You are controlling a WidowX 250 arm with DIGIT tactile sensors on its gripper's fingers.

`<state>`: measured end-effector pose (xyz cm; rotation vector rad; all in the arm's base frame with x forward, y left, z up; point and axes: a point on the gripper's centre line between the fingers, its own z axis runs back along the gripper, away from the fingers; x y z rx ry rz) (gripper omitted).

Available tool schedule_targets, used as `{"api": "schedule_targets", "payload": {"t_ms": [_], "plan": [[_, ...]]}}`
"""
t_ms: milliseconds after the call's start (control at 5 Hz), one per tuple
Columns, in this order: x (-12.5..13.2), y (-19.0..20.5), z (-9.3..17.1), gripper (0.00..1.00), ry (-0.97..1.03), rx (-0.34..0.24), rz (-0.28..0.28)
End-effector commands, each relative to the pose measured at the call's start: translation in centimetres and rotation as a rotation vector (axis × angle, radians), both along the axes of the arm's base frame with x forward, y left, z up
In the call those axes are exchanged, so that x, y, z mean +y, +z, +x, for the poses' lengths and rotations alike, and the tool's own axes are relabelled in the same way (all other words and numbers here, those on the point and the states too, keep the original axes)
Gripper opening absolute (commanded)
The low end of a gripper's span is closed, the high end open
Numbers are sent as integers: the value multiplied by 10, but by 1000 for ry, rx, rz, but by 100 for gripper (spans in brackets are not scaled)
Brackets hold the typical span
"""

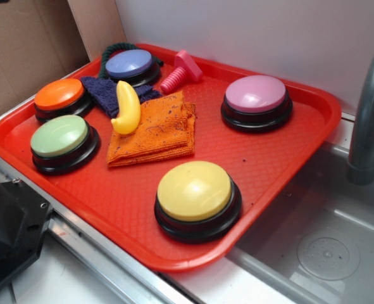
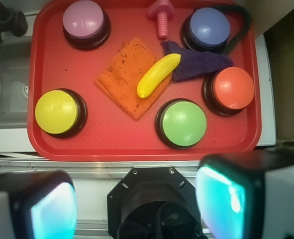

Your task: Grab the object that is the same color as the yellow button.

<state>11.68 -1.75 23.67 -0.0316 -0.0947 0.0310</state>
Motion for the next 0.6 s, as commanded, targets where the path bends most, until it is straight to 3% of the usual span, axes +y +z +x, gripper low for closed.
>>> {"api": "schedule_targets", "payload": {"t_ms": [0,400], "plan": [[0,0,0,100,0,0,0],[11,-43,33,100,207,-7,41]]}}
